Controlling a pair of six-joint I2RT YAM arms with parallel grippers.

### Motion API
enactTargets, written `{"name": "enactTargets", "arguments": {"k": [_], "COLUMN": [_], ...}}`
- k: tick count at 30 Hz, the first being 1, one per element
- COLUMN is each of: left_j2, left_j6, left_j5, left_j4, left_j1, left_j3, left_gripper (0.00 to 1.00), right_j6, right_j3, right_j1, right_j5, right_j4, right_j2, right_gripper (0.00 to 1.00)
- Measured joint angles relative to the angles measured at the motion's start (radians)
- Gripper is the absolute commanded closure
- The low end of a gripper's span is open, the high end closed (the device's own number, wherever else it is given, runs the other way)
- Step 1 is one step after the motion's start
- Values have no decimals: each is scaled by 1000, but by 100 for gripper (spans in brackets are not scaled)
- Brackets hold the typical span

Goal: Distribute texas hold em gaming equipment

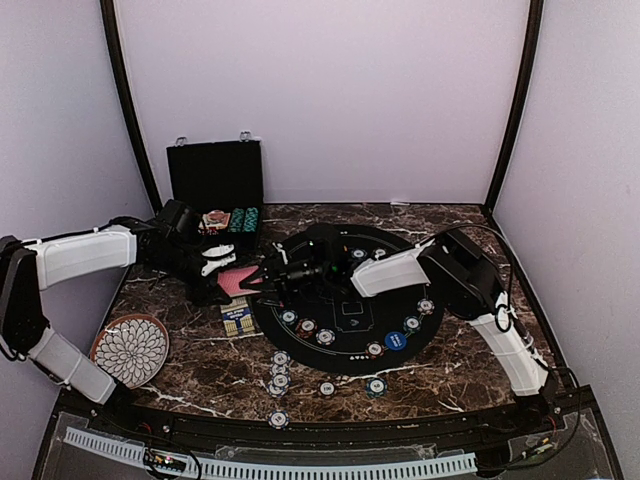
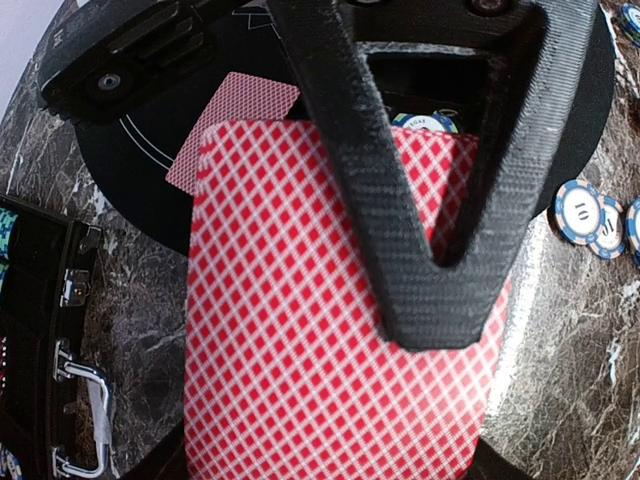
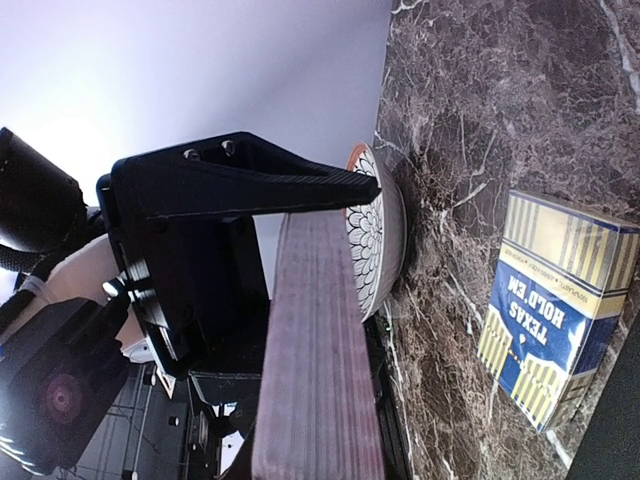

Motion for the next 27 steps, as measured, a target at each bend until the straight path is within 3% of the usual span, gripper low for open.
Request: {"name": "enactTargets", "arguments": {"k": [2,4,20,27], "left_j2": [13,26,141,151], "left_j6": [1,3,64,75], "left_j5": [-11,-16,-10,-24], "left_j4": [-23,-39,-115,-139], "left_j1": [-7,-13,-110,-111], "left_j3": [20,39,208,211], "left_gripper": [10,2,2,19], "right_j6": [7,15,76,96], "right_j3": [-5,-15,-53,-68], "right_j1": [0,-3,-2,-2], "right_j5": [0,1,3,0], "right_j4": [7,23,113,143], "right_j2": [0,0,0,0], "right_gripper": [94,94,95,95]}}
